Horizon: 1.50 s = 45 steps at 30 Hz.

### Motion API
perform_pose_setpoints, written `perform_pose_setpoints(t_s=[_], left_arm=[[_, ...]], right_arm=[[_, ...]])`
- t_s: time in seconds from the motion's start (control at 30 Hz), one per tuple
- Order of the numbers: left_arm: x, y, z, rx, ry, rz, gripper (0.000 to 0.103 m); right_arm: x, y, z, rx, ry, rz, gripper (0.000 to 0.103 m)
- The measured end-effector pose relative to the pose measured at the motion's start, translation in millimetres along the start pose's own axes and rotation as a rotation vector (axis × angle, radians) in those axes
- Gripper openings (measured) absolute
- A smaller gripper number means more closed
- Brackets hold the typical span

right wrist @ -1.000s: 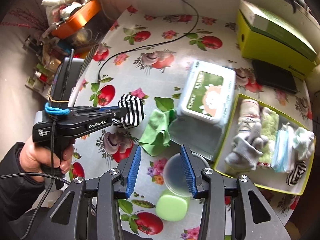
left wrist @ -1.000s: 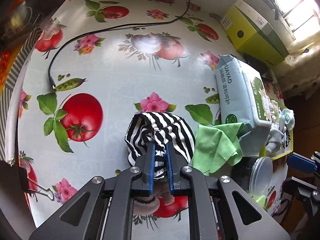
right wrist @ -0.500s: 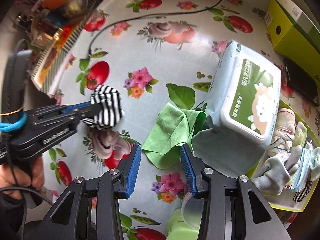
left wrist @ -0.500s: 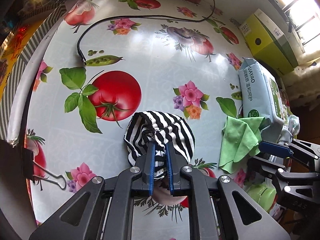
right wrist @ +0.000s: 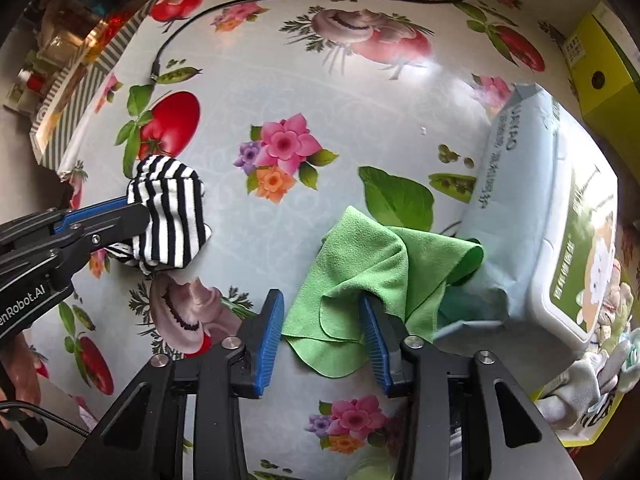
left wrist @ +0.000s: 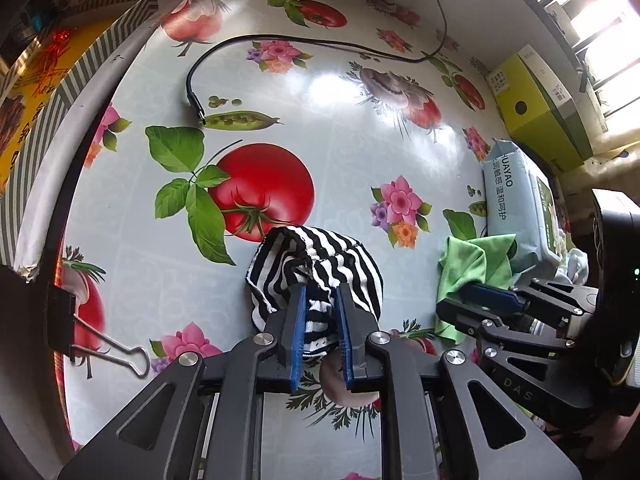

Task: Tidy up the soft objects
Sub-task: 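Grasp the green microfiber cloth beside the wipes pack with the right tool, then carry the striped cloth with the left tool while the right tool carries the green cloth to the tray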

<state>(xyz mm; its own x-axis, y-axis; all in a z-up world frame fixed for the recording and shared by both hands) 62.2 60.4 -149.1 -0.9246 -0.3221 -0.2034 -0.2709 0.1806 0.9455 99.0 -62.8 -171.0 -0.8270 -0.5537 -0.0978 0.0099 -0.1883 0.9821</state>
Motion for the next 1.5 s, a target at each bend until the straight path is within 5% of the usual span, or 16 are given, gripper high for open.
perform_pose_setpoints(t_s=[0.07,0.23,0.27,0.37,0.63,0.73,0.8,0.87,1.03,1.17,1.5], left_arm=[[-2,2,2,0.008,0.013,-0.011,0.02],[-8,8,6,0.011,0.031,-0.044,0.033],[-9,9,6,0.012,0.031,-0.049,0.036],[-7,5,6,0.005,0.014,-0.037,0.044],[2,-16,-5,-0.034,-0.031,0.013,0.047],[0,-18,-6,-0.045,-0.037,0.003,0.048],[1,-18,-8,-0.06,-0.048,-0.008,0.048],[2,-20,-11,-0.082,-0.058,-0.015,0.048],[2,-21,-15,-0.14,-0.09,-0.019,0.047],[0,-22,-13,-0.121,-0.062,0.002,0.013],[1,12,-28,-0.045,-0.064,-0.036,0.011]], right_arm=[[-1,-3,8,-0.063,0.007,0.008,0.001],[-3,21,16,-0.135,0.014,-0.075,0.002],[-4,28,12,-0.123,0.013,-0.097,0.008],[-2,36,-2,-0.074,-0.013,-0.109,0.055],[1,6,-12,0.033,0.006,0.01,0.056],[-1,-2,-9,0.046,0.013,0.018,0.048],[-5,-3,-3,0.055,0.036,0.008,0.02],[-6,-3,-2,0.035,0.029,0.005,0.007],[-3,7,-4,-0.006,0.016,-0.024,0.007],[3,29,-9,-0.049,-0.003,-0.069,0.007],[16,87,-14,-0.129,-0.051,-0.192,0.007]])
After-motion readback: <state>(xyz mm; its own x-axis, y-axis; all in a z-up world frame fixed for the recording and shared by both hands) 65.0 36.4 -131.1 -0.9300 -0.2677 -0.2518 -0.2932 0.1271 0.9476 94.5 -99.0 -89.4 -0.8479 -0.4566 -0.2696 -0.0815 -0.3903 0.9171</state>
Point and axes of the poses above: each gripper's, at about its wrist camera, not at the fingertips, and y roughly against the way its jaws point, z to its left, x to its underside, the point moved 6 cm from there along -y, roughly the way its jaws point, and after that the axes turned 3 degrees about -x, right-handed, at the moved point
